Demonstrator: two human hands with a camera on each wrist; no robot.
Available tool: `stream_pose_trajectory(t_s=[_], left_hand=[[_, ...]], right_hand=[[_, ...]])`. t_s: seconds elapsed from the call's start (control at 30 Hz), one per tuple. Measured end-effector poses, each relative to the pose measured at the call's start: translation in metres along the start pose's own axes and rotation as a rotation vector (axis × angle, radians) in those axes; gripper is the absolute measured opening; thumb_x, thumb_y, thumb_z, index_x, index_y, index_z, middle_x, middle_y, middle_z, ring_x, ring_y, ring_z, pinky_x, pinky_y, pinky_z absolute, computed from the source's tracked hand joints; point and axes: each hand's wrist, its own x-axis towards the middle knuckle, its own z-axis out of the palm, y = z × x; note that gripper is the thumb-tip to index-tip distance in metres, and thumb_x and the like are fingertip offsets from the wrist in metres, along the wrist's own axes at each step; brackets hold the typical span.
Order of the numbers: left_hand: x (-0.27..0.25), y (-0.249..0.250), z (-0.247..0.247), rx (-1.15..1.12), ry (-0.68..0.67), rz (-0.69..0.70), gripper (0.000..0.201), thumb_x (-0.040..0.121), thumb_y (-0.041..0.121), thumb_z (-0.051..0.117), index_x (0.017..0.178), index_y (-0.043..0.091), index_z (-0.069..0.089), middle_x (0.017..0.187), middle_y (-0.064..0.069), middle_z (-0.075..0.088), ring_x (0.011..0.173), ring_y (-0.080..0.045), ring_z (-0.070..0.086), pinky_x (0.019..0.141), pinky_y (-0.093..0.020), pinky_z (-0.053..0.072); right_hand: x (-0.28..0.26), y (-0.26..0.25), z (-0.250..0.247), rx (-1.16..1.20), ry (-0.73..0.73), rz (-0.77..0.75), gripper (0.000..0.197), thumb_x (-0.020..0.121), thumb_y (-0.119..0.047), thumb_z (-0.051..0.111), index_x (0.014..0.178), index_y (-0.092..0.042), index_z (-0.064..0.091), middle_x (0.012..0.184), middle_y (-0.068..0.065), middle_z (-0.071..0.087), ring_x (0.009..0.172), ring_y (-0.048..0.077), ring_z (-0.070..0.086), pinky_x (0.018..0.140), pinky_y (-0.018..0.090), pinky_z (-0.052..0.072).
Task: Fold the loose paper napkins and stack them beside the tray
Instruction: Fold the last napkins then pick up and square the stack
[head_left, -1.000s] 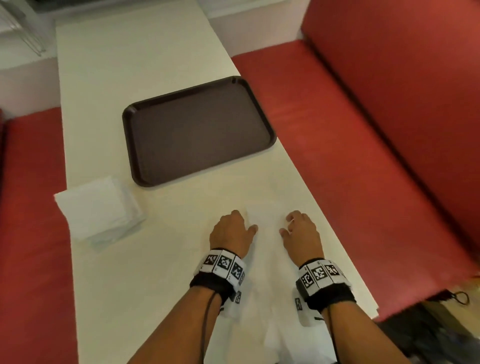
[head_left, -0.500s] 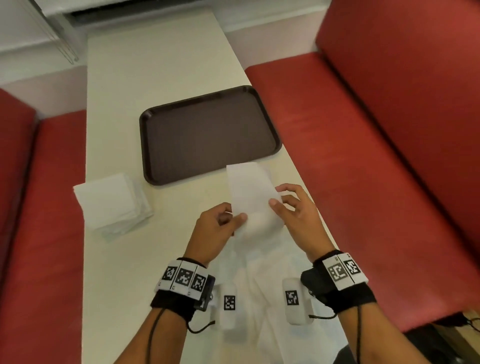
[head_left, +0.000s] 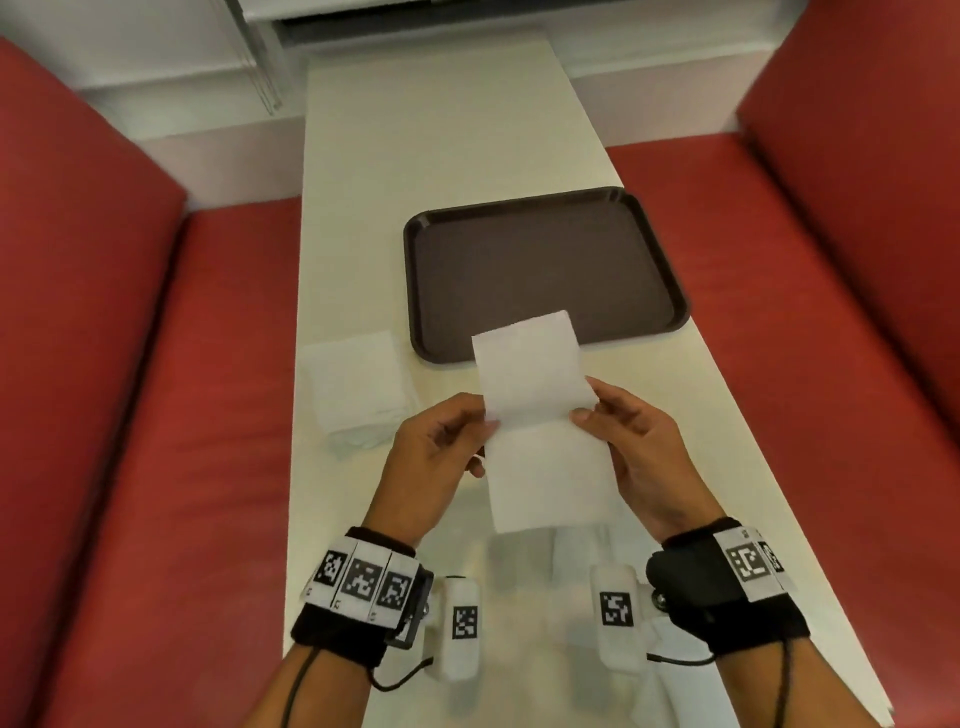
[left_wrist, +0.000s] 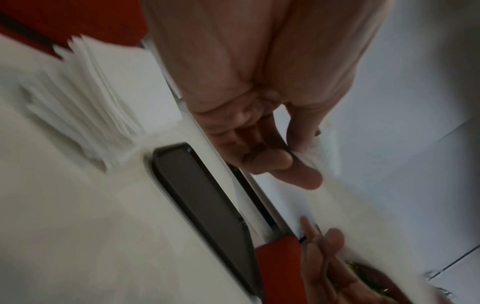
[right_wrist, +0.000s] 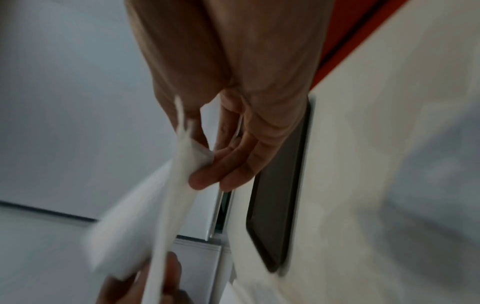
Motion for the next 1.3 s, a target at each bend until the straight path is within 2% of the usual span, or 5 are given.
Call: stream_pose_trajectory(t_s=[0.23, 0.43, 0.77, 1.0, 1.3], left_hand=[[-0.001, -0.016, -0.079, 0.072, 0.047, 0.022, 0.049, 0.099, -0.009, 0.042, 0.081, 0.025, 0.073, 0.091, 0.003, 0.071, 0.08, -0.03, 0.062, 0.06, -0.026, 0.05], [-0.001, -0.02, -0.124, 0.089, 0.228, 0.018, 0.023, 0.104, 0.012, 0.046, 0.112, 0.027, 0.062, 0.081, -0.005, 0.069, 0.075, -0.029, 0.064, 0.062, -0.038, 0.052], [0.041, -0.022, -0.164, -0.013, 0.458, -0.117, 0.016, 0.092, 0.036, 0.068, 0.098, 0.022, 0.064, 0.078, 0.0, 0.073, 0.073, -0.013, 0.067, 0.071, -0.045, 0.056], [0.072, -0.045, -0.165, 0.415, 0.472, -0.068, 0.024, 0.083, 0.028, 0.08, 0.095, 0.019, 0.061, 0.068, 0.009, 0.065, 0.064, 0.005, 0.059, 0.058, 0.0, 0.038], [0.091, -0.084, -0.162, 0.449, 0.479, -0.171, 0.045, 0.08, 0.029, 0.082, 0.106, 0.017, 0.048, 0.059, 0.003, 0.058, 0.054, -0.006, 0.055, 0.054, -0.019, 0.042]], right_hand=[[0.012, 0.016, 0.079, -0.076, -0.112, 0.053, 0.032, 0.101, -0.012, 0.04, 0.093, -0.01, 0.071, 0.107, -0.001, 0.069, 0.094, 0.018, 0.063, 0.077, 0.03, 0.05], [0.026, 0.03, 0.141, -0.261, -0.096, -0.041, 0.029, 0.085, -0.009, 0.072, 0.112, -0.019, 0.065, 0.102, 0.007, 0.073, 0.09, 0.019, 0.073, 0.076, 0.032, 0.06], [0.082, 0.036, 0.198, -0.498, -0.131, -0.274, 0.04, 0.089, -0.013, 0.07, 0.125, -0.023, 0.056, 0.114, 0.001, 0.065, 0.099, 0.018, 0.067, 0.078, 0.03, 0.06], [0.114, 0.059, 0.203, -0.734, -0.033, -0.386, 0.041, 0.093, -0.016, 0.067, 0.129, -0.029, 0.052, 0.112, -0.005, 0.063, 0.096, 0.011, 0.063, 0.08, 0.023, 0.057], [0.15, 0.094, 0.19, -1.07, -0.005, -0.215, 0.05, 0.1, -0.024, 0.053, 0.148, -0.023, 0.04, 0.133, 0.005, 0.041, 0.112, 0.011, 0.031, 0.095, 0.023, 0.032]])
